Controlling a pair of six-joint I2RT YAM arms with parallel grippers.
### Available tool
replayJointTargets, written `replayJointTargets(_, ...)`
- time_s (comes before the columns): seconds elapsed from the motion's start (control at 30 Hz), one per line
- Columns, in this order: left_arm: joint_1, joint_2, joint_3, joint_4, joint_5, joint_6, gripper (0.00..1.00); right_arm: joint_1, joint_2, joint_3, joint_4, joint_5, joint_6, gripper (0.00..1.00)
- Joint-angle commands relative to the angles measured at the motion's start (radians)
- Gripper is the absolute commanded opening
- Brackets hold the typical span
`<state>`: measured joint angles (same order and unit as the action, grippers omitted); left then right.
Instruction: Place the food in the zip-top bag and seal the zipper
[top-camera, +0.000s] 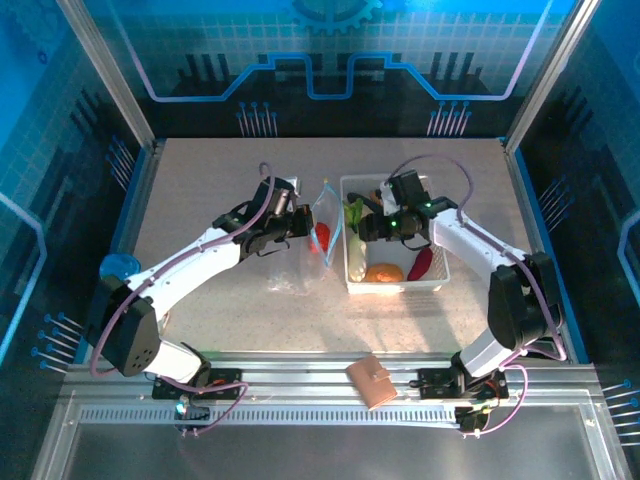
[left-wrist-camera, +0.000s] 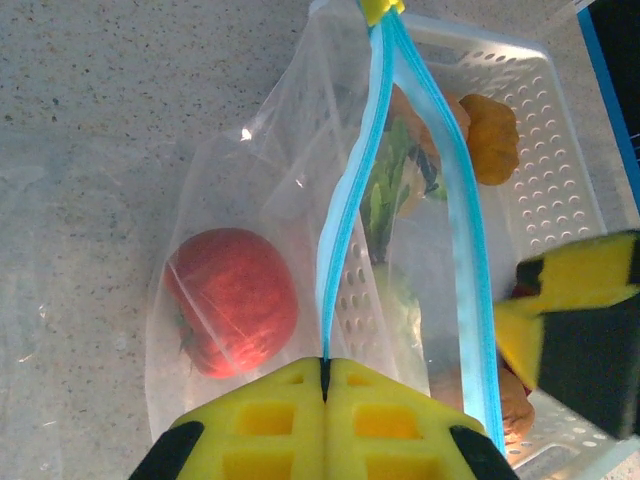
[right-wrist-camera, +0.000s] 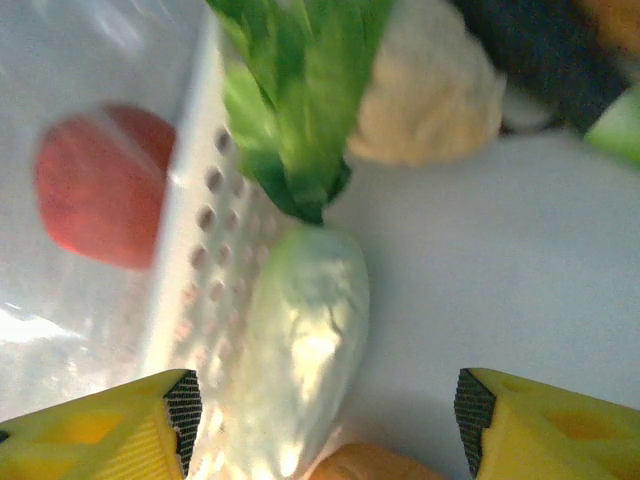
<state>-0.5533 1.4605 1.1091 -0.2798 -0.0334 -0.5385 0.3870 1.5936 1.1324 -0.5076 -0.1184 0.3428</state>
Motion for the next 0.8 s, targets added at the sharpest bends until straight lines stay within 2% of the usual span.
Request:
replayJointTargets(0.0, -0.01, 0.015, 0.024, 0.012, -0.005, 0.034, 0.0, 0.037, 0.031, -0.003, 0.027, 0.01, 0.028, 0.7)
replayJointTargets(0.33, -0.012, 0.015, 0.021, 0.005, -0.001, 0.04, 0.0, 0.062, 0.187, 0.05, 0.071, 0.012, 0.05, 0.69)
replayJointTargets(0.6, -0.012, 0.014, 0.023, 0.002, -0.002, 0.044, 0.0, 0.067, 0.255, 0.079, 0.095, -0.016, 0.058, 0.61)
replayJointTargets(0.63, -0.013, 0.013, 0.023, 0.004, -0.001, 0.045, 0.0, 0.066, 0.26, 0.081, 0.095, -0.02, 0.057, 0.59)
replayJointTargets(0.77, -0.012, 0.014, 0.027, -0.001, -0.001, 0.045, 0.0, 0.066, 0.26, 0.08, 0.092, -0.009, 0.056, 0.4)
